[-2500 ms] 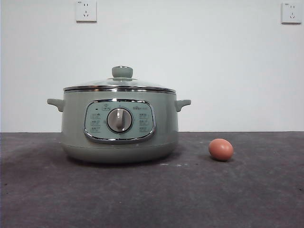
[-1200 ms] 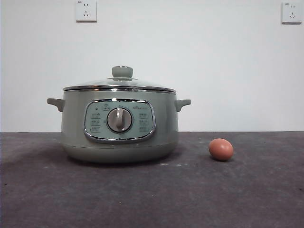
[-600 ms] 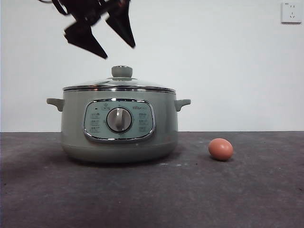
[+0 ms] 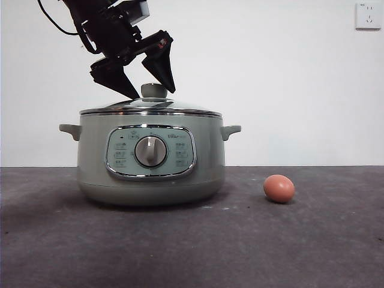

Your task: Pick up the egg,open the lid,put the egg in the pot,close the lid

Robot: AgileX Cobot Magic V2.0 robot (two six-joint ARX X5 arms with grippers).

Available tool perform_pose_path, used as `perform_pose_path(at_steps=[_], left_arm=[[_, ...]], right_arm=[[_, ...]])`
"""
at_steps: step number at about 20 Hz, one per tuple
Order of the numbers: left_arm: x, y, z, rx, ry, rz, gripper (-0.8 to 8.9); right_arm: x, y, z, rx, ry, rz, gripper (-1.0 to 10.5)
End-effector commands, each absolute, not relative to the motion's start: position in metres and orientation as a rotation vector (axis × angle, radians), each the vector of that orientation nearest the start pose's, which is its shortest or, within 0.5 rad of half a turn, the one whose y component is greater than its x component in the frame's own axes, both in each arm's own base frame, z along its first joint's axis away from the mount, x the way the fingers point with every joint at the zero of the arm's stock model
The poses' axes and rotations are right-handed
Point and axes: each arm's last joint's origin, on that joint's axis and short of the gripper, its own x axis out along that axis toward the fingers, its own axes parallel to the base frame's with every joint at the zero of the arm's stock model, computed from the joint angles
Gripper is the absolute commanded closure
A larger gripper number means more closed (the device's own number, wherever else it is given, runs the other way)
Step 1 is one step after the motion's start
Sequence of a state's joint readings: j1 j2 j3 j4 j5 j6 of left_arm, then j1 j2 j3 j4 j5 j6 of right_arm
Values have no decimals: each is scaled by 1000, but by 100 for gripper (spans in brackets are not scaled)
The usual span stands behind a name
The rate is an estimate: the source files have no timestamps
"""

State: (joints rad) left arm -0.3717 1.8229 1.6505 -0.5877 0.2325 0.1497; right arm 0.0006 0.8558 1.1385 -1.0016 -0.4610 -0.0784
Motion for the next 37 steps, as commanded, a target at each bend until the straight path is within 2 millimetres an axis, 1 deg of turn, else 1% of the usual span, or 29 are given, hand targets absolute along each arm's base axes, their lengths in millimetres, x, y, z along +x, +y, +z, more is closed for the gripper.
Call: perform_pose_path(at_steps=[1,2,11,12,13,14,18,20,21,26,28,31,35,37], left_arm=[[379,-156,307,203,725,-638,402],[379,-156,306,202,728,-640,440],[376,-158,304,202,759,-652,445],[376,-157,304,200,763,-651,475],[376,-157,304,200,767,-651,540],[376,-157,304,199,769,-651,578],[375,-157,303,199,779,-651,686],[375,-157,303,199,782,-651,789],[375,-157,303,199,782,-651,825],[375,-158,307,173,770,-697,822],[376,-158,315,170,748,-696,822],[377,-159,335,168,698,-697,822],[372,-157,370,168,653,-697,822],[368,-151,392,175,626,-691,821]], right_arm=[[136,13,369,89,676,472,257],[136,13,369,89,677,472,257],[136,13,369,89,677,472,257],[136,13,369,89,677,472,257],[136,13,369,89,676,472,257],[136,13,369,89,676,472,257],[136,13,369,89,677,472,257],[136,13,369,89,677,472,257],[136,13,369,89,676,472,257],[136,13,369,89,677,472,257],[138,13,368,91,684,472,257],[141,13,367,93,694,472,257],[145,13,365,95,706,471,257],[149,13,364,97,715,468,257]])
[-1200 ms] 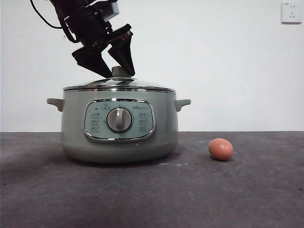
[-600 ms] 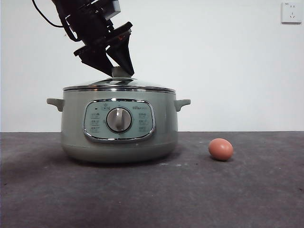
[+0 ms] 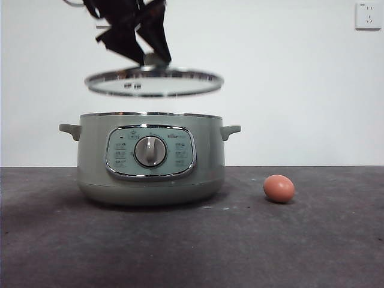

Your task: Pick up the egg,open the lid,put the egg in the pot,close the lid

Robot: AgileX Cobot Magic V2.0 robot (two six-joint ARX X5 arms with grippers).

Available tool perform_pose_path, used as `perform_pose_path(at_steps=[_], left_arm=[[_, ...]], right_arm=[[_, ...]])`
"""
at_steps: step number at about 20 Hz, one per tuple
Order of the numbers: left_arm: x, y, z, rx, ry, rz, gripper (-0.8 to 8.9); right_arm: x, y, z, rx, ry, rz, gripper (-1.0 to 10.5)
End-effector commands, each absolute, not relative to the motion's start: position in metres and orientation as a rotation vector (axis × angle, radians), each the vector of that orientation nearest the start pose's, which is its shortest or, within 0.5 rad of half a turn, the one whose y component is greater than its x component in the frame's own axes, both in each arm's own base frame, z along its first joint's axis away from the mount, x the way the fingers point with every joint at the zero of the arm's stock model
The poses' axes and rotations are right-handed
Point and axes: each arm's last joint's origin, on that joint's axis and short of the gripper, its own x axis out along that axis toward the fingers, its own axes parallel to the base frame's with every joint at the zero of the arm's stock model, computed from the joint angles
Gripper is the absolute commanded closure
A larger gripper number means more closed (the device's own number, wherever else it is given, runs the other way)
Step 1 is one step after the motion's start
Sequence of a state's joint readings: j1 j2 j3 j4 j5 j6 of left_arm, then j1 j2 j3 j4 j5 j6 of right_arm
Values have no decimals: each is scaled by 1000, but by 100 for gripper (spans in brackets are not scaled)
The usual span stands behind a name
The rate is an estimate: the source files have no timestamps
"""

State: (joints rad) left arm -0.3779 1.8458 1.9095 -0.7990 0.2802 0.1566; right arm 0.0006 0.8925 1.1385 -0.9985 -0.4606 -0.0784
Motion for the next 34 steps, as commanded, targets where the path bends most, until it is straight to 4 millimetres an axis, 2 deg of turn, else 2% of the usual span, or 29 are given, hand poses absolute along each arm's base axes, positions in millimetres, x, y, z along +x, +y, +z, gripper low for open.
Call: perform_pose_path(at_steps=[1,4,8,12,16,18,20,23,29,32,34], left_arm=[[365,-145,404,173,604,-679,821],[346,-122,442,160,493,-636,821],[304,-74,482,140,421,-536,821],[256,-35,504,107,422,-469,821],[210,-22,514,111,442,-459,820],[190,-21,514,113,435,-458,820],[172,-20,504,110,447,-458,820],[148,-19,479,103,480,-460,820],[101,-16,438,82,514,-457,820],[79,-15,434,81,518,-457,820],[68,-14,434,76,507,-455,820]], right_arm=[[152,13,362,99,722,468,257],[167,13,357,104,742,467,257],[199,16,346,107,758,479,258],[239,38,324,80,796,546,258],[279,67,286,4,878,524,258],[294,78,267,-26,919,523,258],[306,85,250,-58,941,512,258],[319,92,231,-133,940,470,258],[339,101,209,-160,978,451,259],[347,107,202,-165,994,458,263],[351,113,195,-176,1014,463,321]])
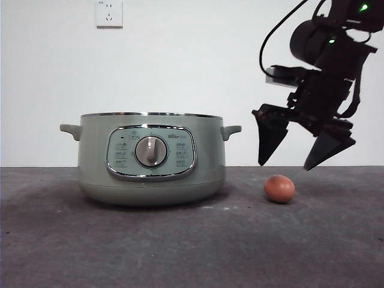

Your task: Pick up the egg,open the lid,put the egg in the pot,close the lid

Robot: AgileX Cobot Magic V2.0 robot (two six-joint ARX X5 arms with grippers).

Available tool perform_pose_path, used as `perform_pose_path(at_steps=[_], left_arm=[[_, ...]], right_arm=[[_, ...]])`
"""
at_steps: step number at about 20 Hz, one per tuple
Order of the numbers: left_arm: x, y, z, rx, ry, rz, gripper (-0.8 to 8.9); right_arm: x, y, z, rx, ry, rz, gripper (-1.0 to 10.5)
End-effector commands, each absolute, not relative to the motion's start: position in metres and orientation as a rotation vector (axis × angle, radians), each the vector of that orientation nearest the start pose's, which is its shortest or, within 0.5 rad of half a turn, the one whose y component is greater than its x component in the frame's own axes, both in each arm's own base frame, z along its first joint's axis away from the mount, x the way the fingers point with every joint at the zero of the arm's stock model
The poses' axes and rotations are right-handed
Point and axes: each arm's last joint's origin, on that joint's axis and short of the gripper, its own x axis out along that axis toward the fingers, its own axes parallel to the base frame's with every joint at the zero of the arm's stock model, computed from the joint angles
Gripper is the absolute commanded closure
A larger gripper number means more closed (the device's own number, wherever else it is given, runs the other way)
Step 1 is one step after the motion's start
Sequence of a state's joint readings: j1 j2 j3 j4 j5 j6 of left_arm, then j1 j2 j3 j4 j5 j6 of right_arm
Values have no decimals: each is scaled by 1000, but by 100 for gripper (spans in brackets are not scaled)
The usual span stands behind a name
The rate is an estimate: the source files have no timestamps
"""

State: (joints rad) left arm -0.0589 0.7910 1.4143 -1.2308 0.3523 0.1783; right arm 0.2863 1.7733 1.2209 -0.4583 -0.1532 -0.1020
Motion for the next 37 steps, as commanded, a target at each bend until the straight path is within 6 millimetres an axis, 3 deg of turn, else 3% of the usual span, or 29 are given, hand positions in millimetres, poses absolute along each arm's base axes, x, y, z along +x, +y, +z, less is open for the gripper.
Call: perform_pose_path(at_steps=[1,6,12,19,24,28,33,37], left_arm=[[63,-14,434,75,502,-454,820],[53,-13,433,79,497,-441,820],[53,-12,433,83,503,-425,820],[53,-13,433,84,503,-425,820],[53,-13,433,83,503,-425,820],[53,-13,433,83,503,-425,820],[53,-13,433,81,503,-428,820],[53,-13,433,78,504,-428,820]], right_arm=[[352,116,190,-181,1028,471,322],[353,125,173,-226,1080,438,341],[352,124,172,-218,1098,407,720],[350,124,171,-216,1116,409,949],[348,123,179,-206,1101,407,959],[336,119,221,-170,1005,398,959],[316,112,296,-133,820,402,959],[315,131,348,-117,668,492,959]])
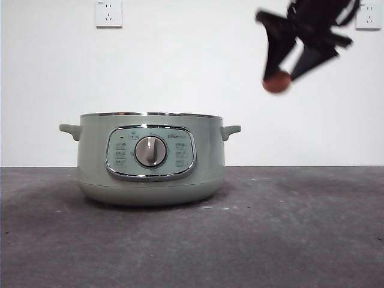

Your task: Pick up the egg,open the lid,put the egg in the pot,close the lid

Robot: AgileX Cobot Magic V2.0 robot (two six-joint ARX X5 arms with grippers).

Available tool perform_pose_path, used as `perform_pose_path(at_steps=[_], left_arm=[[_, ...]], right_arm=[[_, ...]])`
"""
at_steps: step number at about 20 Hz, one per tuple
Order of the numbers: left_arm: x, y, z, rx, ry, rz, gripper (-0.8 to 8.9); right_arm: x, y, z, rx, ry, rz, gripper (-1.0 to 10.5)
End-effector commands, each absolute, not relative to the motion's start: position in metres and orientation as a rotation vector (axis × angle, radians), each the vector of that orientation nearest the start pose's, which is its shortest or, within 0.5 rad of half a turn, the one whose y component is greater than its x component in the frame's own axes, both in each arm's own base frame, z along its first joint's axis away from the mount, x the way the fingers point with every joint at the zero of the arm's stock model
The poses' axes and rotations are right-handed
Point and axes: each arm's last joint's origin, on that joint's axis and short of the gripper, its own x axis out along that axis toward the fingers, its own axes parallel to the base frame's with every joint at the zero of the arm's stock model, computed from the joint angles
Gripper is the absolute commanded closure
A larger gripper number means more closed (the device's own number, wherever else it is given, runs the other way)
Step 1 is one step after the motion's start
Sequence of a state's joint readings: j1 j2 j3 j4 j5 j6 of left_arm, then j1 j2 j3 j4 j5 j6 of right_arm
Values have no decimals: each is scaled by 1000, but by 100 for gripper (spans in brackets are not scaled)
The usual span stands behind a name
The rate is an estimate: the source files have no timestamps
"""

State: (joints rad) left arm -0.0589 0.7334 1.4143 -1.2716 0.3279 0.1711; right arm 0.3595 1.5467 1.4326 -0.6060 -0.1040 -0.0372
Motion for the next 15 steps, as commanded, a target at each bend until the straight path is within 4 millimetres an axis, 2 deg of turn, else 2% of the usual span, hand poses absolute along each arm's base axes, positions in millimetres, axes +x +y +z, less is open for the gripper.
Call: perform_pose_path(at_steps=[1,4,7,11,15], left_arm=[[53,-13,433,78,504,-428,820],[53,-13,433,78,504,-428,820],[53,-13,432,76,508,-429,820],[52,-13,432,69,511,-442,820],[52,-13,432,64,509,-457,820]], right_arm=[[316,139,357,-121,641,514,959],[325,179,370,-144,594,602,959],[340,225,363,-172,591,680,959],[366,272,340,-219,633,737,959],[388,299,301,-259,714,751,959]])
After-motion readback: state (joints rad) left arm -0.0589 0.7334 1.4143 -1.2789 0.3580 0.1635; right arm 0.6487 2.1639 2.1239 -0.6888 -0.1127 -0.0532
